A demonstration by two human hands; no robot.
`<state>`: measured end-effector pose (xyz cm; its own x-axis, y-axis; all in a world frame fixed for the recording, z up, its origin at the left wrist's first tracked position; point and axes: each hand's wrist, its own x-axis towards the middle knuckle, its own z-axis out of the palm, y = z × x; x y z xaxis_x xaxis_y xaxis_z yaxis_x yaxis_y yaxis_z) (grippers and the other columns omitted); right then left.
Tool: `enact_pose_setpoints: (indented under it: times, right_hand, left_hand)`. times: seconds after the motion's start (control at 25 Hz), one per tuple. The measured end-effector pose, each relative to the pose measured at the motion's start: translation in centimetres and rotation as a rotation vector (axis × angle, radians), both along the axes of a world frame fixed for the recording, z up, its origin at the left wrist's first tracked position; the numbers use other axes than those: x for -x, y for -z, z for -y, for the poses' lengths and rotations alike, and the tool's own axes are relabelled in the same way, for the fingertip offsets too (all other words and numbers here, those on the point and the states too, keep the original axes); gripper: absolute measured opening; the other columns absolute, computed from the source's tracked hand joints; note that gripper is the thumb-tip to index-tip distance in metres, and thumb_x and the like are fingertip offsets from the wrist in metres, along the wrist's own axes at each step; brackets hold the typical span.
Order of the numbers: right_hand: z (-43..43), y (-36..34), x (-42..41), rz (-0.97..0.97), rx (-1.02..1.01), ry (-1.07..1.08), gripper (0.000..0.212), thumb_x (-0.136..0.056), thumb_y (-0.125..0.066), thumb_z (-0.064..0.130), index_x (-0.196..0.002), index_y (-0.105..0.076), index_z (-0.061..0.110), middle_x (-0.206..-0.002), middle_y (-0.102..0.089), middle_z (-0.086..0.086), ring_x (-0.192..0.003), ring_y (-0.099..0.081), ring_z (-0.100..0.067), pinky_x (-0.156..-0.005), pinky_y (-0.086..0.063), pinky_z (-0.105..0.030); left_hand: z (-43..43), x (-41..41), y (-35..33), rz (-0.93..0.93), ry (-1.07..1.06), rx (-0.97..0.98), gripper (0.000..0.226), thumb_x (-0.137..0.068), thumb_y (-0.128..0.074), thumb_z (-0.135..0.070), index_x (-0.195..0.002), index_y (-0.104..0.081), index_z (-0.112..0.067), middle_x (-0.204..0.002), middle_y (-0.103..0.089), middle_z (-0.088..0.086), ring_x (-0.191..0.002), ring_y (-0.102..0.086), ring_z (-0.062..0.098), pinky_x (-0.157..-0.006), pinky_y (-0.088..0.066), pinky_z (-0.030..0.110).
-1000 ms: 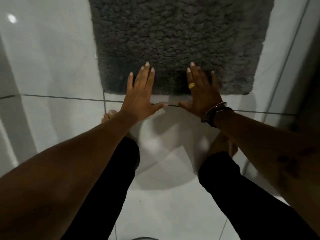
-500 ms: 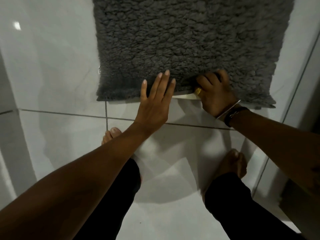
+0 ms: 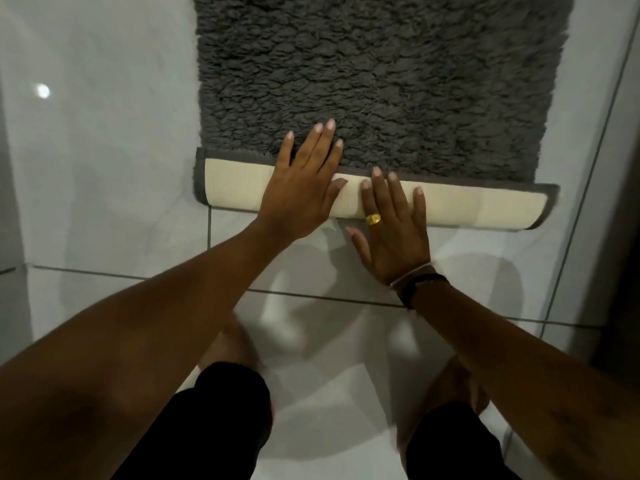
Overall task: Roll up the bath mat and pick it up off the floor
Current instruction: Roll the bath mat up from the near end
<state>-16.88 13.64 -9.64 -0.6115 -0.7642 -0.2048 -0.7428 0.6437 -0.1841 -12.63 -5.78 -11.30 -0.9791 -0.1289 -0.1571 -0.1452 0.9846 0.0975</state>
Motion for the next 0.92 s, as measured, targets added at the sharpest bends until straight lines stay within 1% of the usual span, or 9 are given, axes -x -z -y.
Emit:
enact_pose_setpoints:
  times: [0.08,0.2,0.32,0.44,0.56,0.68,0.76,0.84,0.92]
  right_hand:
    - [1.7,1.4,2.4,-0.055,0.019,0.037,0.068,-0.096,-0.043,0.05,-0.148,-0.038,0.006,-0.155,-0.035,-0.021,-0.143,-0.032,-0.037,-0.114,-0.019,-0.061]
    - [4.3,2.2,6.6,-0.126,0.057,0.04,0.064,-0.098,-0.037,0.051,-0.141,-0.046,0.004,-0.147,-0.046,-0.022,-0.137,-0.041,-0.037,-0.111,-0.023,-0.062]
    - [6.4,1.7,9.1,-0.181,0.025,0.083,0.061,-0.1,-0.034,0.048,-0.143,-0.042,0.004,-0.151,-0.043,-0.019,-0.139,-0.038,-0.035,-0.112,-0.023,-0.062]
    - [7.8,0.1,9.7,-0.202,0.113,0.232,0.06,-0.099,-0.034,0.043,-0.143,-0.04,0.003,-0.153,-0.039,-0.019,-0.14,-0.036,-0.034,-0.112,-0.023,-0.061]
    - [7.7,-1.4,8.6,-0.119,0.069,0.126,0.063,-0.098,-0.039,0.043,-0.146,-0.035,0.003,-0.157,-0.032,-0.019,-0.144,-0.028,-0.035,-0.114,-0.02,-0.061]
    - [9.7,-2.0,10.6,-0.028,-0.019,0.121,0.068,-0.099,-0.039,0.047,-0.152,-0.026,0.006,-0.162,-0.022,-0.014,-0.149,-0.017,-0.031,-0.117,-0.012,-0.06]
    - [11.8,-1.7,13.6,-0.046,-0.056,0.142,0.067,-0.099,-0.031,0.045,-0.153,-0.025,0.007,-0.162,-0.02,-0.015,-0.149,-0.016,-0.031,-0.118,-0.011,-0.06]
    - [13.7,-1.4,16.7,-0.105,-0.044,0.178,0.066,-0.097,-0.026,0.044,-0.151,-0.028,0.006,-0.16,-0.025,-0.017,-0.148,-0.021,-0.032,-0.118,-0.012,-0.061]
    - [14.8,-1.0,19.5,-0.14,0.009,0.216,0.061,-0.1,-0.031,0.042,-0.149,-0.034,0.005,-0.158,-0.031,-0.018,-0.145,-0.028,-0.033,-0.117,-0.014,-0.06]
  left_hand:
    - [-0.5,0.1,-0.2,-0.05,-0.038,0.0,0.058,-0.106,-0.026,-0.039,-0.15,-0.037,-0.002,-0.161,-0.033,0.021,-0.15,-0.03,0.034,-0.12,-0.017,0.057]
    - [-2.4,-1.6,-0.5,-0.092,-0.043,-0.069,0.06,-0.107,-0.028,-0.04,-0.15,-0.038,0.001,-0.16,-0.035,0.023,-0.149,-0.031,0.036,-0.12,-0.017,0.058]
    - [-1.1,0.3,-0.4,-0.097,-0.036,-0.098,0.061,-0.103,-0.039,-0.039,-0.15,-0.04,0.0,-0.158,-0.038,0.022,-0.148,-0.034,0.036,-0.12,-0.019,0.057]
    - [2.0,5.8,-0.8,-0.042,-0.06,-0.077,0.061,-0.104,-0.032,-0.043,-0.146,-0.045,-0.001,-0.155,-0.044,0.022,-0.146,-0.038,0.035,-0.119,-0.022,0.057]
    - [5.2,10.9,-2.1,0.051,-0.11,-0.145,0.063,-0.106,-0.022,-0.044,-0.147,-0.044,-0.002,-0.156,-0.044,0.02,-0.147,-0.036,0.032,-0.121,-0.02,0.055]
    - [7.6,14.0,-4.2,0.108,0.007,-0.129,0.062,-0.109,-0.023,-0.044,-0.153,-0.033,-0.003,-0.162,-0.032,0.019,-0.151,-0.027,0.03,-0.124,-0.012,0.051]
    - [7.2,14.0,-5.2,0.072,0.004,-0.119,0.063,-0.107,-0.022,-0.044,-0.153,-0.033,-0.002,-0.163,-0.03,0.02,-0.152,-0.026,0.031,-0.123,-0.012,0.052]
    - [6.5,12.4,-5.3,-0.003,-0.072,-0.095,0.064,-0.104,-0.023,-0.042,-0.151,-0.037,-0.001,-0.16,-0.034,0.022,-0.149,-0.031,0.034,-0.121,-0.019,0.055]
    - [6.6,10.9,-4.8,-0.027,-0.129,-0.119,0.063,-0.102,-0.03,-0.042,-0.15,-0.037,-0.002,-0.159,-0.036,0.022,-0.148,-0.033,0.035,-0.119,-0.023,0.057]
